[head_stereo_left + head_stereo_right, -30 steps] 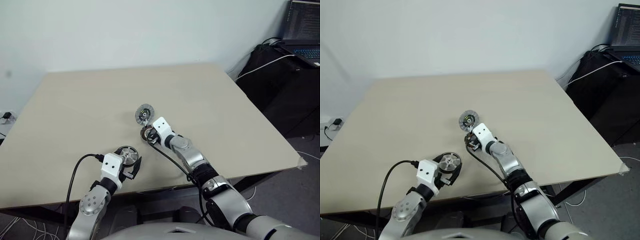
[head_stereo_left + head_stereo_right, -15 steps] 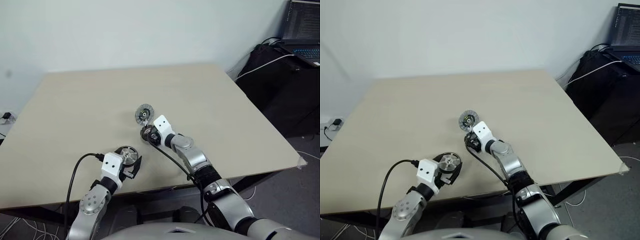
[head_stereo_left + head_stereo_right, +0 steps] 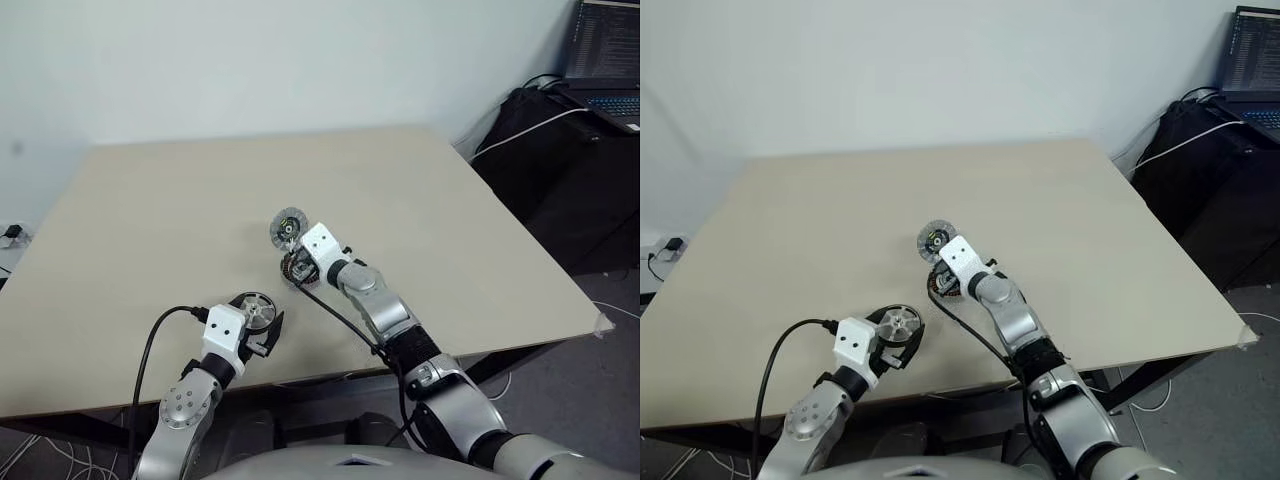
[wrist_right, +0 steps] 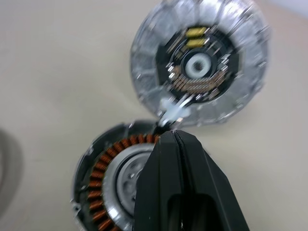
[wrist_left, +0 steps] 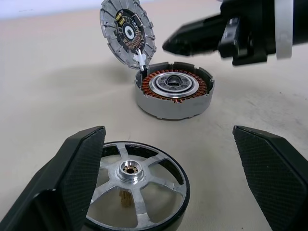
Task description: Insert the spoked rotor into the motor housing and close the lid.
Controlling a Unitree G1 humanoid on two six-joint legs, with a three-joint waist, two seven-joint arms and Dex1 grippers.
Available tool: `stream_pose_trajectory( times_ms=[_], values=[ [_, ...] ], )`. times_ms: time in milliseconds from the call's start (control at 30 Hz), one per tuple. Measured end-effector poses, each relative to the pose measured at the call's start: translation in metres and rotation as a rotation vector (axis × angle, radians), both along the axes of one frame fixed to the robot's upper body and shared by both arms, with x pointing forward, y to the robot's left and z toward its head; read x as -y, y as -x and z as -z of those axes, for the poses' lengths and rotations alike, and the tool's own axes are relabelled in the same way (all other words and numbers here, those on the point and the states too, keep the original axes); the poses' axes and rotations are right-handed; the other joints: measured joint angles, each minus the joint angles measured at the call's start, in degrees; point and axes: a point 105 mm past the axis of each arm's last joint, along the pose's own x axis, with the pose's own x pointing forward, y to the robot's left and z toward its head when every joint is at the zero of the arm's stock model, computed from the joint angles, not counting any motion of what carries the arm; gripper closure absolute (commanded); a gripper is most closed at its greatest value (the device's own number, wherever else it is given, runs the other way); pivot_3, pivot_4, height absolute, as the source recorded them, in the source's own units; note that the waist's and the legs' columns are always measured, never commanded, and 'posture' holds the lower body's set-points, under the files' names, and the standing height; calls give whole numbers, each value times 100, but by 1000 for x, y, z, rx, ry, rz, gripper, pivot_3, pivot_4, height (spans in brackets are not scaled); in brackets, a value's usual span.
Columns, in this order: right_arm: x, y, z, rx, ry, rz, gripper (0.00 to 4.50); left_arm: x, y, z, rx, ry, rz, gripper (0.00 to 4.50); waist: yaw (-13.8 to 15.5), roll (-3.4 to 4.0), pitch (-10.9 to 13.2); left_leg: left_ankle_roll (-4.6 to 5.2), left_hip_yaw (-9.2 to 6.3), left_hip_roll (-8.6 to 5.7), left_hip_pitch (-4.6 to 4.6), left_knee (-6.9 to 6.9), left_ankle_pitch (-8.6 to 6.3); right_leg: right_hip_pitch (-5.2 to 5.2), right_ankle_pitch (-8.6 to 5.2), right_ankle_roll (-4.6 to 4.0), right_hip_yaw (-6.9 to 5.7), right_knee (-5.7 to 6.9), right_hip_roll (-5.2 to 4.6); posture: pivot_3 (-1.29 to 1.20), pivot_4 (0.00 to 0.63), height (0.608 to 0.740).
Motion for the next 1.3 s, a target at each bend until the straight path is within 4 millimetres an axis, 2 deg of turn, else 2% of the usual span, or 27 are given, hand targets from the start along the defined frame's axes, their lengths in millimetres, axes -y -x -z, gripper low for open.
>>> stream_pose_trajectory(
  times_ms=[267, 667, 1167, 1300],
  values=[
    [-5, 5, 6, -35, 13, -38, 4461, 0, 1, 1, -2, -1, -2, 0, 0, 0, 0, 0, 0, 2, 0, 0, 0, -1, 0, 0, 1, 0, 1, 0, 0, 740],
    [5, 5, 21, -76, 35, 5, 4461, -1, 0, 0, -1, -3, 1, 0, -3, 1, 0, 0, 2, 3, 0, 0, 0, -1, 1, 0, 1, 0, 1, 0, 0, 740],
    [18, -2, 22, -70, 43, 52, 4461, 0, 0, 0, -1, -3, 2, 0, 3, 1, 1, -1, 7, 11, 3, 1, 0, -1, 8, -8, 1, -1, 2, 0, 0, 740],
    [17, -1, 21, -83, 0, 56, 4461, 0, 0, 0, -1, -3, 5, 0, -1, 2, 2, -1, 11, 13, 0, -3, 0, -6, 8, -8, 2, -4, 4, 0, 0, 740]
  ],
)
